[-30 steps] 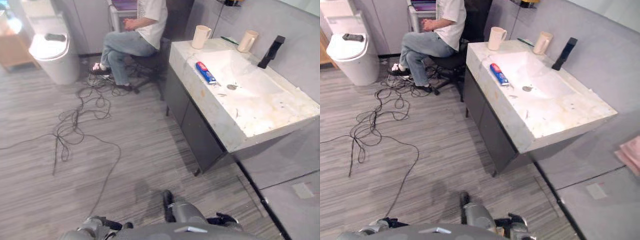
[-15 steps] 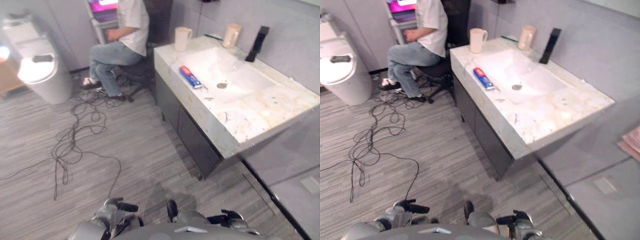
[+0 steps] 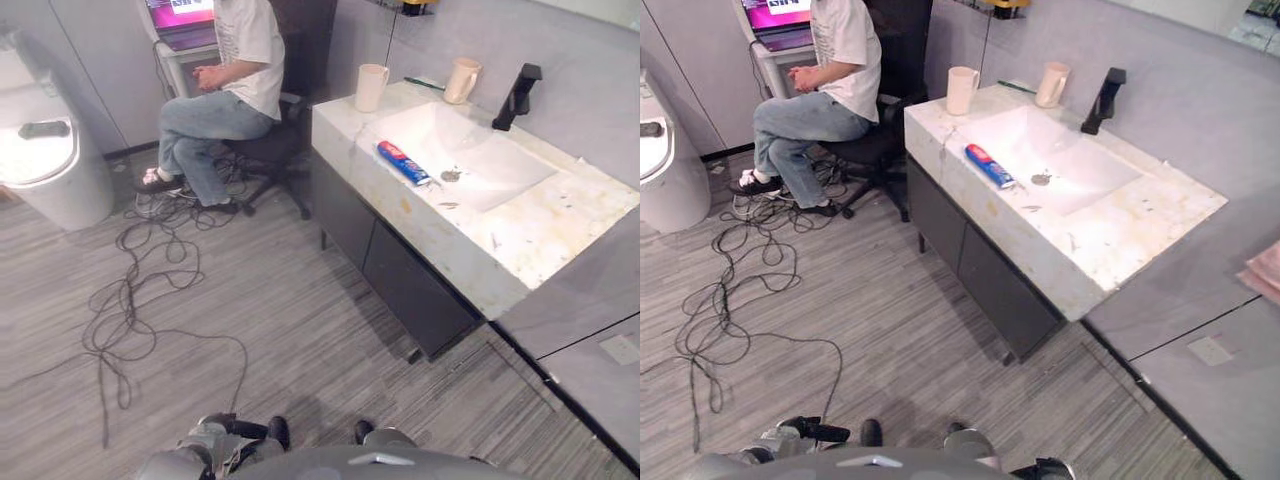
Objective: Organize the bathroom.
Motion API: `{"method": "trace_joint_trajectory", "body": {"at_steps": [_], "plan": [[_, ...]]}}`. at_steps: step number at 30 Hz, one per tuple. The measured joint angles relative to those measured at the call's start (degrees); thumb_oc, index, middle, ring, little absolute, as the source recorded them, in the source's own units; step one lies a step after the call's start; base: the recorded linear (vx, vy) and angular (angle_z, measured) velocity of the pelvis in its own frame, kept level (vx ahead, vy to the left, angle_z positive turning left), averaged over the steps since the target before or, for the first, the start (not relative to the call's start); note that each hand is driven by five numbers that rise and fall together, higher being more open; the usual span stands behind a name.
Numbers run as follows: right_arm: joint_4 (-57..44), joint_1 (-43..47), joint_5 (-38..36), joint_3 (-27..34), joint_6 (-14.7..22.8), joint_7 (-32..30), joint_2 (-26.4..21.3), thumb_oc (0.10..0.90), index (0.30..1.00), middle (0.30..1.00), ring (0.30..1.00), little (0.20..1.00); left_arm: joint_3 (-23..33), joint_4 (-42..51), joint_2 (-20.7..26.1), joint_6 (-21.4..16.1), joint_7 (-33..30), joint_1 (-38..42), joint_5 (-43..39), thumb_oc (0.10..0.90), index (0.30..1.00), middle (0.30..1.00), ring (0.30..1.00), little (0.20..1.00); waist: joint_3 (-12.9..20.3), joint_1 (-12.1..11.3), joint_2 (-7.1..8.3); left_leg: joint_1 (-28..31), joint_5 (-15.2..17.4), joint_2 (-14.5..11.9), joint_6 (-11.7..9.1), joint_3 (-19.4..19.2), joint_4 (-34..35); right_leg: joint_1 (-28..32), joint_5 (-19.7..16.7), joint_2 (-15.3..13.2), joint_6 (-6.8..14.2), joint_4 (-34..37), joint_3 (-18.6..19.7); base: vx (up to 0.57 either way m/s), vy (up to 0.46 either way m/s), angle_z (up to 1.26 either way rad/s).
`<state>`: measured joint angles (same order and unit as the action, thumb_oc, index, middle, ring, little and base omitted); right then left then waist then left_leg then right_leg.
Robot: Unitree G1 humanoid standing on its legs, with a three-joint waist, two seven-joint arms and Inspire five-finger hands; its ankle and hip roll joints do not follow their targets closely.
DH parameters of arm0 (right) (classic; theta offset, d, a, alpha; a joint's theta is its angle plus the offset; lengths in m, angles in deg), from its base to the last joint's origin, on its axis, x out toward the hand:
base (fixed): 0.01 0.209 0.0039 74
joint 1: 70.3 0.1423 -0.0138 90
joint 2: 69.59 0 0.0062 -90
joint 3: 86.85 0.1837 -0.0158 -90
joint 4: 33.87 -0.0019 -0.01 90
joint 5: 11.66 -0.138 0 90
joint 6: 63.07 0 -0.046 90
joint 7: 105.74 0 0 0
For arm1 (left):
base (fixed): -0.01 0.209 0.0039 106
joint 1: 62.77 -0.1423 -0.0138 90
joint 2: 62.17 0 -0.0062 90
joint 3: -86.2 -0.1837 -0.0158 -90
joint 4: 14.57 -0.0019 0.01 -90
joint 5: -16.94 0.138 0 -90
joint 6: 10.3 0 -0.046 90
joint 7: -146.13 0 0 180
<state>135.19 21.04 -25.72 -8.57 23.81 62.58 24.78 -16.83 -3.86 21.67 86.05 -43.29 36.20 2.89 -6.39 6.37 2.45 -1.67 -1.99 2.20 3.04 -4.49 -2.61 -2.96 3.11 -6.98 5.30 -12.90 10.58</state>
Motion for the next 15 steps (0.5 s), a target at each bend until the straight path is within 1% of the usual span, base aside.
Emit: {"method": "trace_joint_trajectory", "body": {"at_steps": [1, 2, 3, 4, 5, 6, 7, 8, 9, 10, 11, 13, 14, 15], "plan": [[-0.19, 0.25, 0.03, -0.04, 0.06, -0.1, 0.04, 0.8, 0.9, 0.9, 0.9, 0.9, -0.44, 0.01, -0.24, 0.0, 0.0, -0.2, 0.08, 0.8, 0.9, 0.9, 0.9, 0.9, -0.09, 0.05, -0.69, 0.49, 0.13, -0.22, 0.15, -0.42, 0.6, -1.22, -0.51, 0.14, 0.48, -2.56, -0.15, 0.15, 0.231, -0.44], [-0.64, 0.51, -0.3, 0.34, 0.37, -0.29, 0.32, 0.8, 0.9, 0.9, 0.9, 0.9, -0.96, -0.13, -0.93, 0.11, -0.03, -0.41, 0.46, 0.8, 0.9, 0.9, 0.9, 0.9, 0.74, 0.1, -3.06, 1.3, 0.02, -1.11, 0.93, -1.01, 2.42, -4.37, -3.6, 1.4, 0.03, -7.02, -1.16, 0.24, 0.285, -0.47], [-0.58, 0.91, -0.26, 0.53, 0.36, -0.35, 0.08, 0.8, 0.9, 0.9, 0.9, 0.9, -2.07, -0.24, -0.8, 0.03, 0.0, -0.46, 0.57, 0.8, 0.9, 0.9, 0.9, 0.9, 0.8, 0.05, -3.71, 2.18, -0.11, -1.35, 1.74, -2.06, 3.4, -7.26, -5.04, 1.63, -0.48, -12.43, -2.2, 0.25, 0.283, -0.42], [-0.57, 0.9, -0.26, 0.46, 0.32, -0.22, 0.15, 0.8, 0.9, 0.9, 0.9, 0.9, -2.3, -0.22, -0.63, -0.03, 0.02, -0.46, 0.59, 0.8, 0.9, 0.9, 0.9, 0.9, 0.63, 0.13, -3.56, 3.01, -0.07, -1.05, 2.14, -2.25, 3.69, -8.88, -5.48, 1.59, -0.91, -15.22, -2.67, 0.34, 0.238, -0.37], [-0.75, 0.61, 0.06, 0.45, 0.33, 0.2, 0.25, 0.8, 0.9, 0.9, 0.9, 0.9, -2.39, -0.25, -0.29, 0.02, 0.01, -0.75, 0.6, 0.8, 0.9, 0.9, 0.9, 0.9, 0.29, 0.0, -3.21, 5.0, -0.12, -0.46, 3.03, -3.32, 5.55, -11.08, -6.24, 0.7, -1.49, -19.88, -4.38, 0.26, 0.093, -0.27], [-1.02, 0.45, 0.15, 0.4, 0.2, 0.29, 0.25, 0.8, 0.9, 0.9, 0.9, 0.9, -2.39, -0.25, -0.21, 0.05, 0.02, -1.04, 0.72, 0.8, 0.9, 0.9, 0.9, 0.9, 0.31, 0.07, -3.07, 5.8, -0.19, -0.32, 3.13, -3.51, 6.42, -11.69, -5.75, 0.67, -1.64, -20.88, -4.86, 0.42, 0.09, -0.31], [-1.13, 0.11, 0.14, 0.23, 0.29, 0.47, 0.31, 0.8, 0.9, 0.9, 0.9, 0.9, -2.42, -0.26, -0.02, 0.02, 0.07, -1.31, 1.01, 0.8, 0.9, 0.9, 0.9, 0.9, 0.29, 0.24, -3.01, 6.95, -0.08, -0.26, 3.18, -3.66, 7.84, -12.29, -3.8, 1.22, -0.55, -18.87, -6.94, 0.29, 0.043, -0.18], [-1.28, -0.01, 0.14, 0.2, 0.29, 0.63, 0.45, 0.8, 0.9, 0.9, 0.9, 0.9, -2.4, -0.14, 0.33, -0.06, 0.09, -1.3, 1.02, 0.8, 0.9, 0.9, 0.9, 0.9, -0.03, 0.4, -2.76, 7.24, -0.06, -0.17, 3.14, -3.81, 7.84, -12.45, -3.32, 1.66, -0.07, -15.84, -8.29, 0.34, 0.043, -0.21], [-1.03, -0.06, 0.13, 0.19, 0.35, 0.84, 0.68, 0.8, 0.9, 0.9, 0.9, 0.9, -2.47, -0.13, 0.43, -0.16, 0.05, -1.41, 1.01, 0.8, 0.9, 0.9, 0.9, 0.9, 0.11, 0.53, -1.66, 7.48, 0.11, 0.2, 3.19, -4.45, 7.84, -12.55, -2.69, 2.25, 0.87, -11.54, -9.07, 0.25, 0.05, -0.22], [-1.24, -0.3, 0.14, 0.2, 0.4, 1.08, 0.87, 0.8, 0.9, 0.9, 0.9, 0.9, -2.82, -0.04, 0.93, -0.32, -0.04, -1.72, 1.01, 0.8, 0.9, 0.9, 0.9, 0.9, 0.0, 0.72, -1.05, 7.6, 0.56, 0.62, 3.35, -5.2, 7.84, -12.86, -2.6, 2.32, 0.94, -7.32, -10.83, 0.4, 0.069, -0.28], [-1.57, -0.52, 0.18, 0.22, 0.8, 1.32, 1.12, 0.8, 0.9, 0.9, 0.9, 0.9, -2.91, -0.04, 1.33, -0.31, -0.32, -1.91, 1.0, 0.8, 0.9, 0.9, 0.9, 0.9, -0.06, 1.21, 0.3, 8.0, 1.19, 1.14, 3.45, -6.2, 7.85, -12.89, -2.65, 2.74, 0.95, -2.26, -14.49, 0.38, 0.068, -0.31], [-1.65, -0.97, 0.23, 0.42, 1.22, 1.41, 1.42, 0.8, 0.9, 0.9, 0.9, 0.9, -2.88, 0.02, 1.64, -0.38, -0.64, -2.24, 1.03, 0.8, 0.9, 0.9, 0.9, 0.9, 0.32, 1.8, 1.67, 8.56, 2.39, 1.96, 3.41, -7.45, 7.84, -13.53, -2.92, 3.51, 0.56, 3.42, -19.93, 0.35, 0.056, -0.28], [-1.23, -1.16, 0.22, 0.44, 1.27, 1.43, 1.4, 0.8, 0.9, 0.9, 0.9, 0.9, -2.89, 0.07, 1.72, -0.39, -0.76, -2.24, 1.19, 0.8, 0.9, 0.9, 0.9, 0.9, 0.34, 2.25, 2.12, 9.43, 3.16, 2.26, 3.32, -7.64, 7.85, -13.84, -3.63, 4.15, 0.17, 3.87, -19.61, 0.29, 0.055, -0.09], [-1.06, -1.73, 0.18, 0.75, 1.04, 1.38, 1.29, 0.8, 0.9, 0.9, 0.9, 0.9, -2.87, 0.11, 1.36, -0.42, -0.83, -2.3, 1.25, 0.8, 0.9, 0.9, 0.9, 0.9, 0.41, 2.86, 2.15, 10.6, 3.74, 2.25, 3.52, -7.56, 7.84, -13.14, -4.35, 4.31, -0.9, 4.01, -19.74, 0.25, 0.058, 0.02]]}}
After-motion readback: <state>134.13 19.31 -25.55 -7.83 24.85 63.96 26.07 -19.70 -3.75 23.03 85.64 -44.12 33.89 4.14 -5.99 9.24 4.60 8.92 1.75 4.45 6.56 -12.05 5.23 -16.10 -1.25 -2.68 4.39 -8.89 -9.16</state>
